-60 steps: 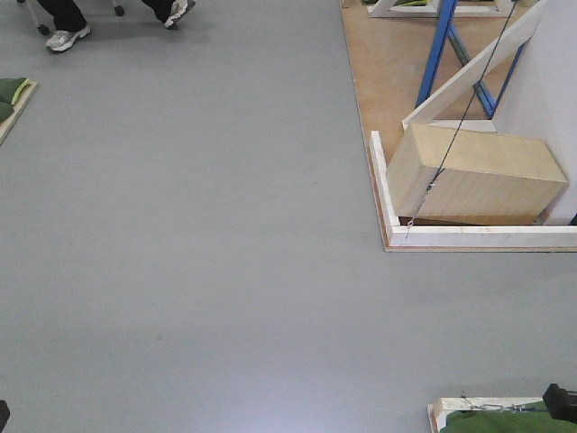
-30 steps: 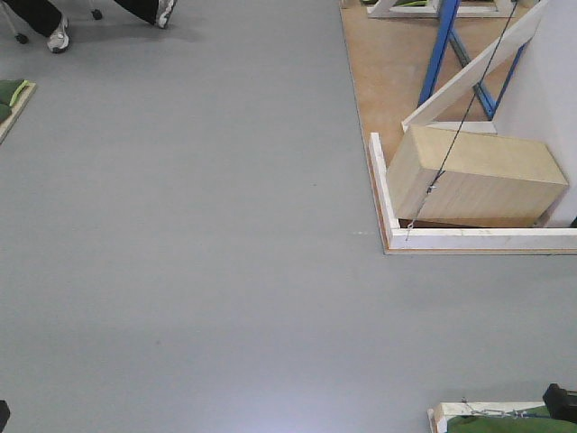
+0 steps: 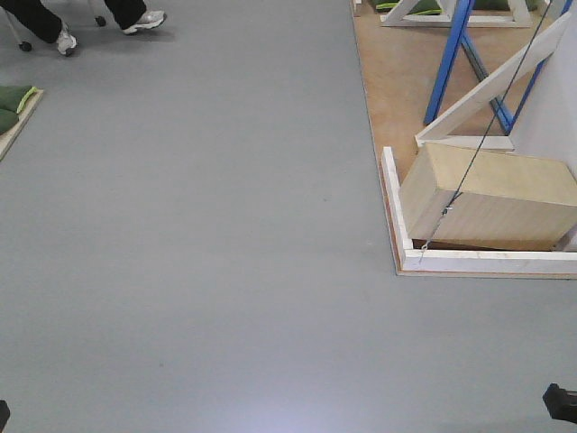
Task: Move to blue door and open it
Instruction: 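Drive the base forward past the beige box toward the blue door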
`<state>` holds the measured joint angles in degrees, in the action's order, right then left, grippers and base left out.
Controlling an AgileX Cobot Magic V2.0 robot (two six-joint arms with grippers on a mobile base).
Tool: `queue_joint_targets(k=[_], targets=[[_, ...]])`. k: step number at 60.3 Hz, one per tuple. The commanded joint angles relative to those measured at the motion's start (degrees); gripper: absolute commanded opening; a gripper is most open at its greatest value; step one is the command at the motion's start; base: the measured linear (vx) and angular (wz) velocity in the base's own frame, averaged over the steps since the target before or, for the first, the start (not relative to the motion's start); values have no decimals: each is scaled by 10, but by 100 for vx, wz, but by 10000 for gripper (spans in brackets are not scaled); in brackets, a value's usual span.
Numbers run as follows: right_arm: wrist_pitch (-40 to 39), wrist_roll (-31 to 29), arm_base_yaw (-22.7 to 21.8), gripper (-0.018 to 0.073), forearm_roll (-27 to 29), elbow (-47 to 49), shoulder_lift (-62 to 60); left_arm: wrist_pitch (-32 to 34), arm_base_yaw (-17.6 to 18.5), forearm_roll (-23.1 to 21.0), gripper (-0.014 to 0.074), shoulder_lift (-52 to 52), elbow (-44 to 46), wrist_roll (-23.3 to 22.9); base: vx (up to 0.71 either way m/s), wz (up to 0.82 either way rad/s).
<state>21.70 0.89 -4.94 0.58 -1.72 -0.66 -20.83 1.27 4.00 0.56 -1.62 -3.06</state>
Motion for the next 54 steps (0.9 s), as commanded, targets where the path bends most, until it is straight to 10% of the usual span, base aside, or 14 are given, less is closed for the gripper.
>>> queue_joint_targets(k=[1, 54], targets=[[-44, 0, -3, -4, -2, -4, -9, 48, 1, -1, 71, 13, 11, -2, 21, 5], [-45, 0, -1, -4, -2, -4, -9, 48, 1, -1, 71, 13, 11, -2, 26, -4]])
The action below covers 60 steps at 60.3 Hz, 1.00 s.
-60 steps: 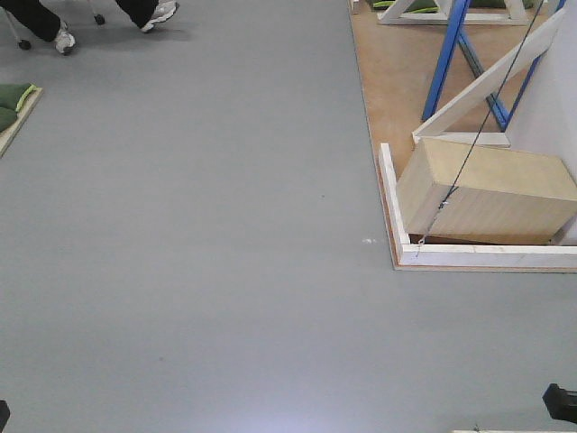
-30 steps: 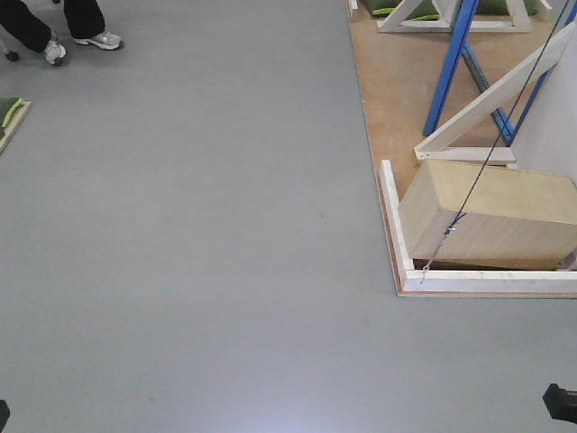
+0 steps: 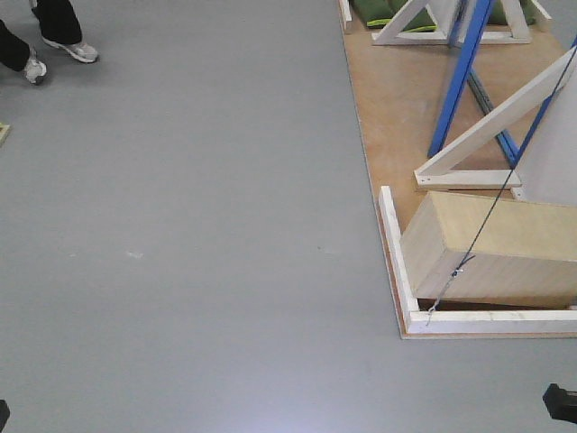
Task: Move to blue door and open it
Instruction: 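Drive the base forward past the beige box toward the blue door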
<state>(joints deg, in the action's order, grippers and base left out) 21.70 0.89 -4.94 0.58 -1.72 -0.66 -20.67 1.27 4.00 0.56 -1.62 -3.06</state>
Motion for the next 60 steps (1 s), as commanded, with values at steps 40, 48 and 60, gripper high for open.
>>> queue_joint_targets(k=[40, 48, 60], targets=[[-45, 0, -1, -4, -2, -4, -7, 47, 1, -1, 71, 13, 11, -2, 39, 1], [-45, 0, -1, -4, -2, -4, -6, 47, 1, -1, 71, 13, 11, -2, 42, -3], [-46, 0, -1, -4, -2, -4, -7, 47, 1, -1, 71, 12, 11, -2, 43, -4]])
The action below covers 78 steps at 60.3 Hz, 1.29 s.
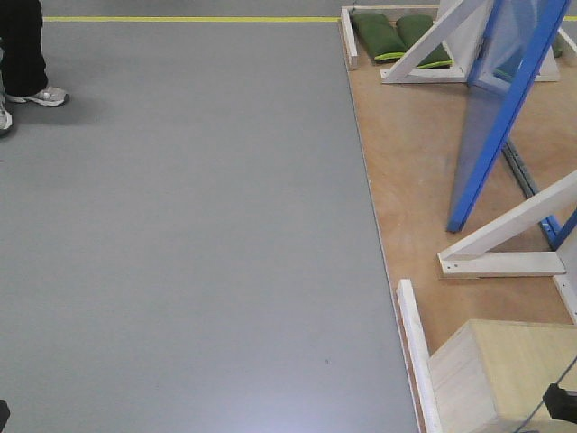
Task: Move to blue door and open it
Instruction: 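Drive the base forward past the beige box toward the blue door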
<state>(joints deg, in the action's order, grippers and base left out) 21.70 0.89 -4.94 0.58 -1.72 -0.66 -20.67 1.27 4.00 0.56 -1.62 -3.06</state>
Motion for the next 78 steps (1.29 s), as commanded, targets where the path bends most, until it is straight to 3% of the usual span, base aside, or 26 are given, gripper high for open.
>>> queue_joint_targets(k=[1, 78], targets=[[-46, 0, -1, -4, -2, -4, -7, 47, 1, -1, 71, 12, 11, -2, 44, -2], [-46, 0, -1, -4, -2, -4, -7, 48, 1, -1, 71, 12, 11, -2, 41, 1]])
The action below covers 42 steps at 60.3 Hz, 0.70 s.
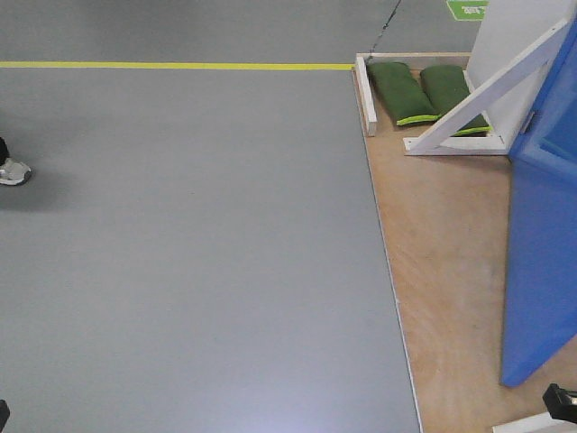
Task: Move to blue door and open it
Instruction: 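Drive the base forward past the beige box toward the blue door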
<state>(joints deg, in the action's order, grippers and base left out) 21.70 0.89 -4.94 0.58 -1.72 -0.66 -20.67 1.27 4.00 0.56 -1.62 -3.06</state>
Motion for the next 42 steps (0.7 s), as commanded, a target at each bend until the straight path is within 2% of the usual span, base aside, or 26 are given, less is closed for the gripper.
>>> queue_joint_targets(k=[1, 42], targets=[[-46, 0, -1, -4, -2, -4, -7, 48, 1, -1, 71, 12, 11, -2, 36, 5], [-45, 0, -1, -4, -2, -4, -7, 48, 1, -1, 71, 12, 11, -2, 30, 0]])
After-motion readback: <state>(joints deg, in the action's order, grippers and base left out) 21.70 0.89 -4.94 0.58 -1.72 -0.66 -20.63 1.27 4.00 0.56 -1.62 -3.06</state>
